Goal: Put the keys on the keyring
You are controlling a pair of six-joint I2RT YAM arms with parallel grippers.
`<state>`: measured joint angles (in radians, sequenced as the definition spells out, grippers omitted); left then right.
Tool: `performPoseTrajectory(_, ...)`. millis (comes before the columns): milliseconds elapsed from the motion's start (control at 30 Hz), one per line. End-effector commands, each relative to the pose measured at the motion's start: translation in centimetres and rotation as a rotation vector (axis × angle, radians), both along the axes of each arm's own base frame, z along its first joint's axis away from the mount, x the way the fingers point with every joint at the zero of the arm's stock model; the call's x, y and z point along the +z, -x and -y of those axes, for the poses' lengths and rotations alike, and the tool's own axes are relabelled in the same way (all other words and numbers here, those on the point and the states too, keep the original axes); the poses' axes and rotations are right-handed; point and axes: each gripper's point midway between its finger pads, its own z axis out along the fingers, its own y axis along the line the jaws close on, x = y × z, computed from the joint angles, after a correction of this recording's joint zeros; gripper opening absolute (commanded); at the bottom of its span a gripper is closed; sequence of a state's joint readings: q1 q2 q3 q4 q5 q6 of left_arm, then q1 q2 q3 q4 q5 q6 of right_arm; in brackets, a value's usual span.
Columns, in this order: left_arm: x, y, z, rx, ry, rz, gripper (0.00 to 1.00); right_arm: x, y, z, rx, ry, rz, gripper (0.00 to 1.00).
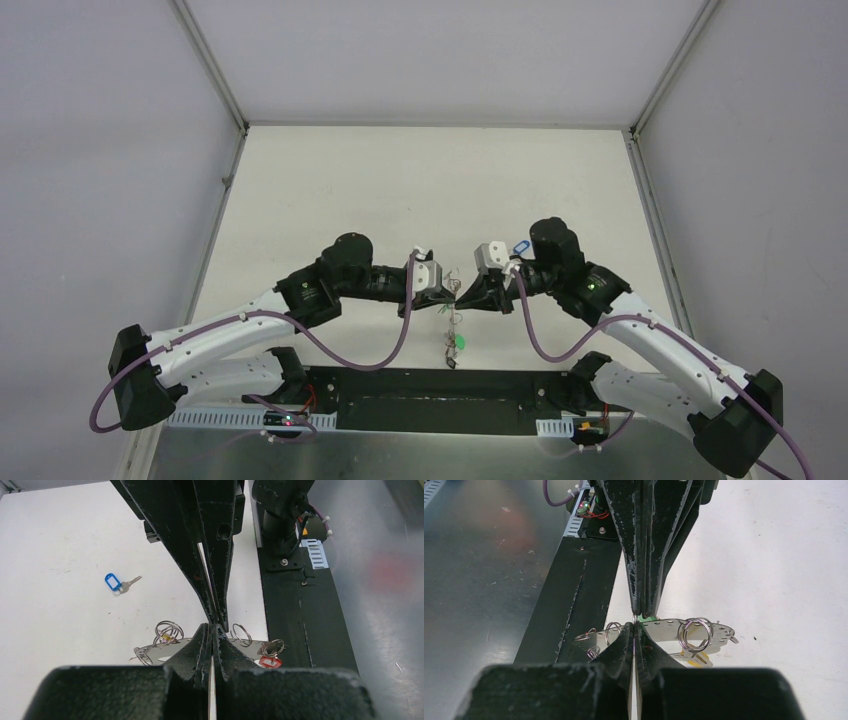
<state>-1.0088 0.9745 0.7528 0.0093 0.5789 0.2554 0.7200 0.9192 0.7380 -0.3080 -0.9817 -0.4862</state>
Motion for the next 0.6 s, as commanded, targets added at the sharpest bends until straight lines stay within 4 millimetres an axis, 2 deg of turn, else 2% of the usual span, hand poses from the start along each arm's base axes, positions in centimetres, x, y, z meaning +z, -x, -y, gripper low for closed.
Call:
performPoseTrajectory(0,2.0,1.0,0.2,-0.051,0.07,0.055,0.0,1.8,0.1,-0.5,0.034,-0.054,0.041,0.0)
performPoseTrajectory(333,2.2,1.7,-0.1,-0.074,0.083,0.06,0.0,1.6,-0.2,-0.6,0.01,-0.038,0.02,0.0)
performPoseTrajectory(567,1.3,1.9,-0.5,-0.067,0.047,0.046,0.0,1.8,-0.4,-0.6,-0.007,-0.033,0.004,0.0)
